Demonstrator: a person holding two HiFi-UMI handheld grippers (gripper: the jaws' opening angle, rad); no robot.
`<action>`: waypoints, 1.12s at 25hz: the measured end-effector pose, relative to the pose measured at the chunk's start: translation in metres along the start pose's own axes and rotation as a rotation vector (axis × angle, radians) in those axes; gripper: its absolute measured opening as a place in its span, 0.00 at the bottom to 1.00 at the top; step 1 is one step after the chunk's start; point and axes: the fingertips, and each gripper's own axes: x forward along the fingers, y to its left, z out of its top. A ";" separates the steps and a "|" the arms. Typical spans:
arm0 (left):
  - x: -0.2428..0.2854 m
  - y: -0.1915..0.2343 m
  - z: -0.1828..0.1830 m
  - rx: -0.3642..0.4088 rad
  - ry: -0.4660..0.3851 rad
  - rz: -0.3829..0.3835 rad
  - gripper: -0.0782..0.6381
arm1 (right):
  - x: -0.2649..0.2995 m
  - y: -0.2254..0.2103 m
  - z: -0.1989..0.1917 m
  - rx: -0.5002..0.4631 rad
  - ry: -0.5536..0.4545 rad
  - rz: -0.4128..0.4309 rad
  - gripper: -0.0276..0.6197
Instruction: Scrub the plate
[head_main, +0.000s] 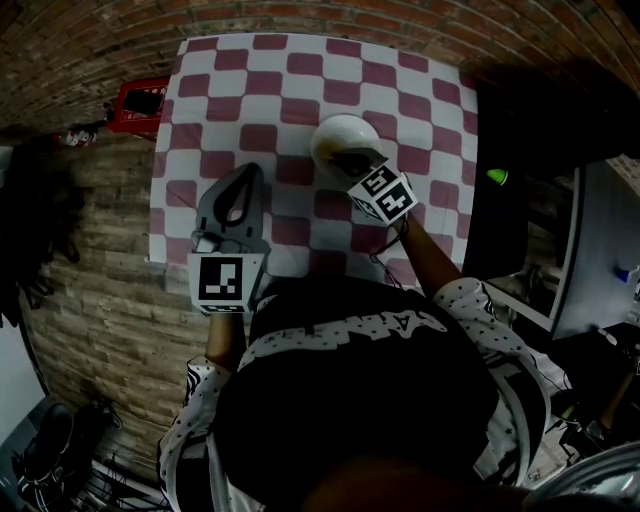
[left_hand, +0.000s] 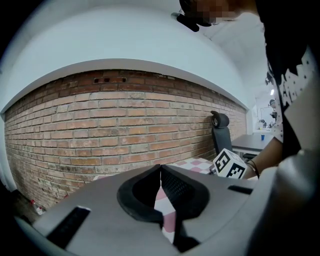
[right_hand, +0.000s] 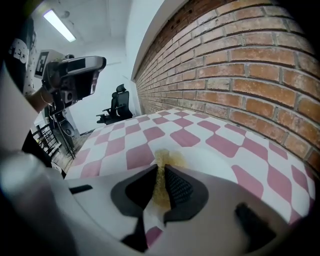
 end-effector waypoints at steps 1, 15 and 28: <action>0.000 0.000 0.000 -0.002 -0.001 -0.002 0.13 | 0.000 0.002 0.000 0.002 0.000 0.003 0.12; 0.006 -0.008 0.004 -0.009 -0.015 -0.043 0.13 | -0.004 0.027 0.002 0.000 -0.003 0.061 0.12; 0.015 -0.015 0.009 -0.007 -0.023 -0.070 0.13 | -0.011 0.044 0.002 -0.057 -0.023 0.165 0.12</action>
